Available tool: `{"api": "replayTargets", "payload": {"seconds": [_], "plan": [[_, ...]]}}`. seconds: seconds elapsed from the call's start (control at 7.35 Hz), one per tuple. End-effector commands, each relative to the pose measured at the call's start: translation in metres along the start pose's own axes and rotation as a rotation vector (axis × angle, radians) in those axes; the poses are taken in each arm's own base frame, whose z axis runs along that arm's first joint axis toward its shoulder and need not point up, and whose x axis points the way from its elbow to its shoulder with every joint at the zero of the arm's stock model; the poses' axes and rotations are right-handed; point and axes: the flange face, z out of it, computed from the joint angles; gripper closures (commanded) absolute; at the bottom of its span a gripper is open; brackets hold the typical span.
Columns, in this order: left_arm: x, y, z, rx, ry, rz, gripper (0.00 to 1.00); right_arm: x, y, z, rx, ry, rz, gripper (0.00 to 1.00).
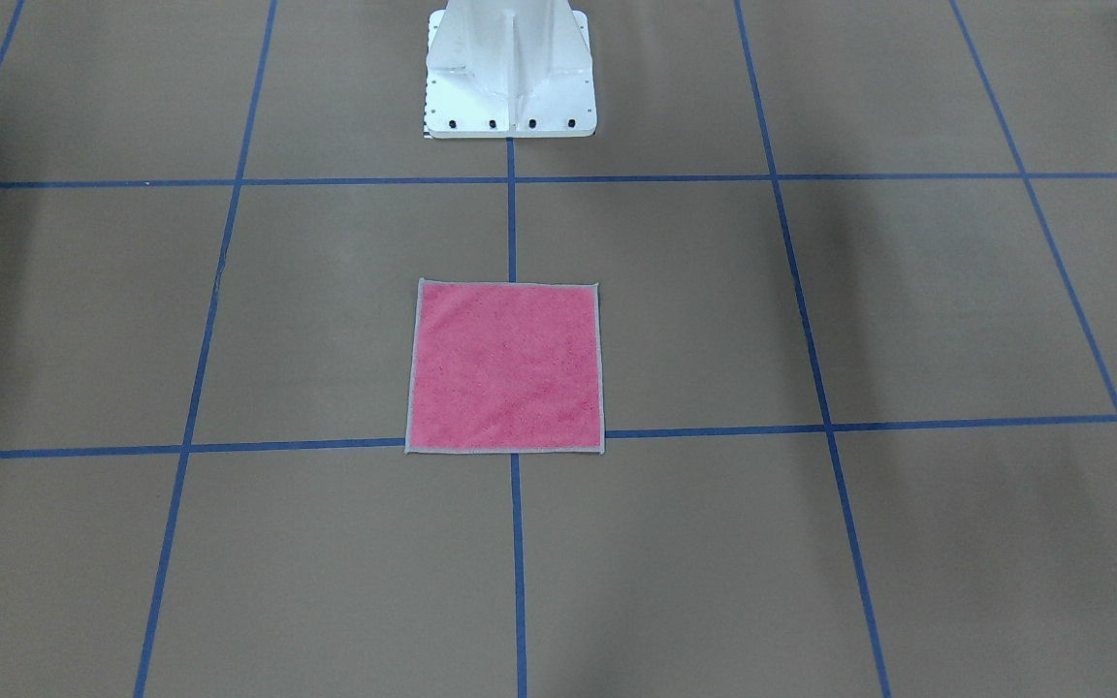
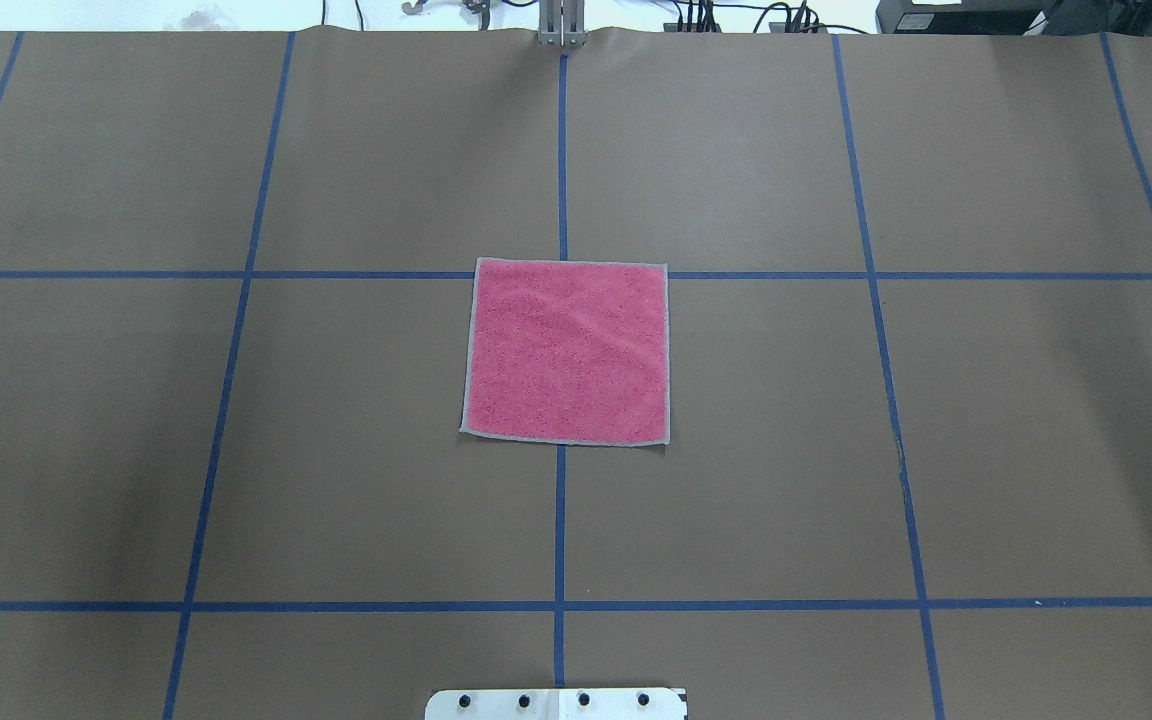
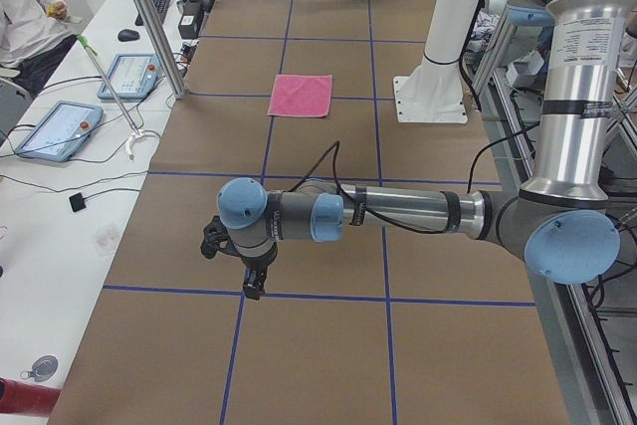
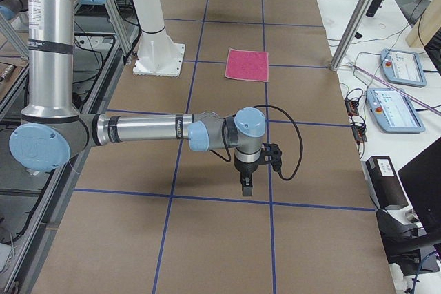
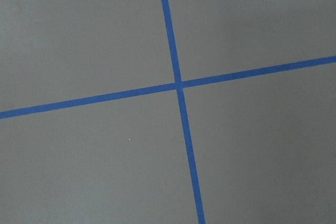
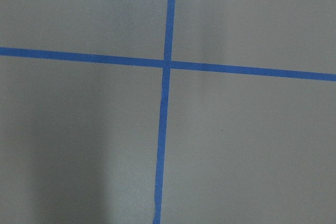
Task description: Fold towel twice with both arms
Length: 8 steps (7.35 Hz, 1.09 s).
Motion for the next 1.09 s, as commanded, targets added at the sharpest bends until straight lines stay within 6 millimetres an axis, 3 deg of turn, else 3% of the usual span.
{"api": "replayTargets", "payload": {"seconds": [0.0,0.27,0.54,0.68,0.95], "plan": [[0.004,-0.006,-0.004,0.011,0.001,0.006,0.00,-0.002,-0.003,-0.001,0.031,-0.007,-0.024,0.00],[0.012,-0.024,-0.013,0.044,-0.006,0.044,0.00,-0.003,-0.005,-0.002,0.054,-0.008,-0.043,0.00],[0.019,-0.055,-0.023,0.079,-0.011,0.069,0.00,0.001,-0.006,0.003,0.096,-0.012,-0.076,0.00],[0.020,-0.055,-0.024,0.097,-0.009,0.085,0.00,-0.007,-0.009,0.004,0.112,-0.021,-0.100,0.00],[0.047,-0.071,-0.024,0.165,-0.008,0.163,0.00,-0.027,-0.017,0.003,0.113,-0.067,-0.114,0.00]]}}
